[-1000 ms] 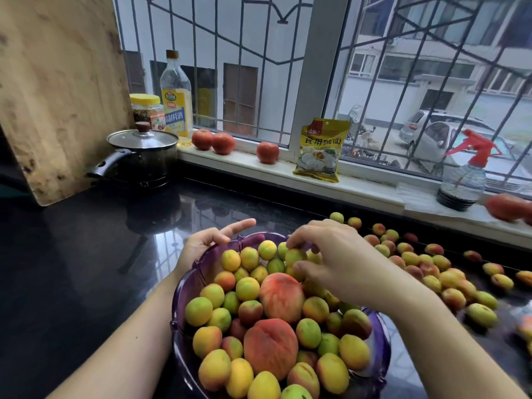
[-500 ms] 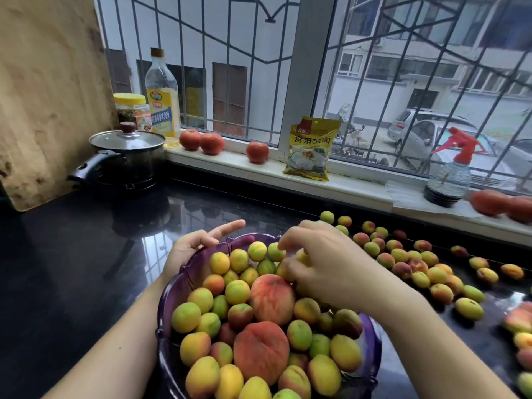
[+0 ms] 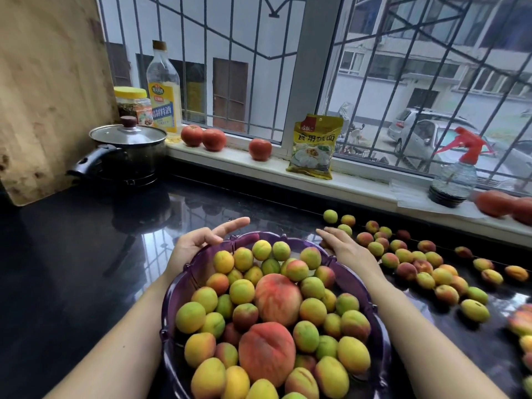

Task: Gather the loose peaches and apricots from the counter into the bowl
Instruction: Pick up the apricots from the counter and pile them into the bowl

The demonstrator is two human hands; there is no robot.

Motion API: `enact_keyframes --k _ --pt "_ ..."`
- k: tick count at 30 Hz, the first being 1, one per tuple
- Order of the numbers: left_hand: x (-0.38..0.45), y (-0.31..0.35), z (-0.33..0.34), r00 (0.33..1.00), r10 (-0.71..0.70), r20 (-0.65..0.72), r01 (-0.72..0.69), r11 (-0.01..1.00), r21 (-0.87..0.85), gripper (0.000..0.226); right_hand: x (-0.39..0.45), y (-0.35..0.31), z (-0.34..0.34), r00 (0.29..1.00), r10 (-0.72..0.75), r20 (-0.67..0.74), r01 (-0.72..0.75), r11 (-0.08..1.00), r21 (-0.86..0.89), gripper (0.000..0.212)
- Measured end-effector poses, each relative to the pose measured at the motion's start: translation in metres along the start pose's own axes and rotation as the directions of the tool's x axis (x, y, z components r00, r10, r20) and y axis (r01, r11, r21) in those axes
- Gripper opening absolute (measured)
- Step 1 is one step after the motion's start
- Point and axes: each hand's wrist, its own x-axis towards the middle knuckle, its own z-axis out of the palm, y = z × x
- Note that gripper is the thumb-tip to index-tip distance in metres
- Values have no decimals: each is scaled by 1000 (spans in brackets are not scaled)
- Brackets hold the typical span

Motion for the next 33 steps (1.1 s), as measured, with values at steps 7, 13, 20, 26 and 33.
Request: enact_keyframes --k 7,13,20,26,33 --pt "1 0 -3 1000 -6 -14 6 1000 3 63 -9 5 8 958 60 -282 45 934 353 31" --pt "3 0 -3 1000 -13 -27 13 1000 -12 63 -29 1 -50 980 199 -1 -64 318 946 34" --pt "2 0 -2 999 -10 -43 9 1000 -25 62 -56 -48 -131 991 -91 99 -20 629 777 28" --pt "0 1 2 999 0 -54 -2 1000 -24 63 -67 -101 -127 967 -248 -61 249 861 443 32" --pt "-2 5 3 998 -20 -58 18 999 -43 63 -56 -142 -99 932 -348 105 362 917 -169 18"
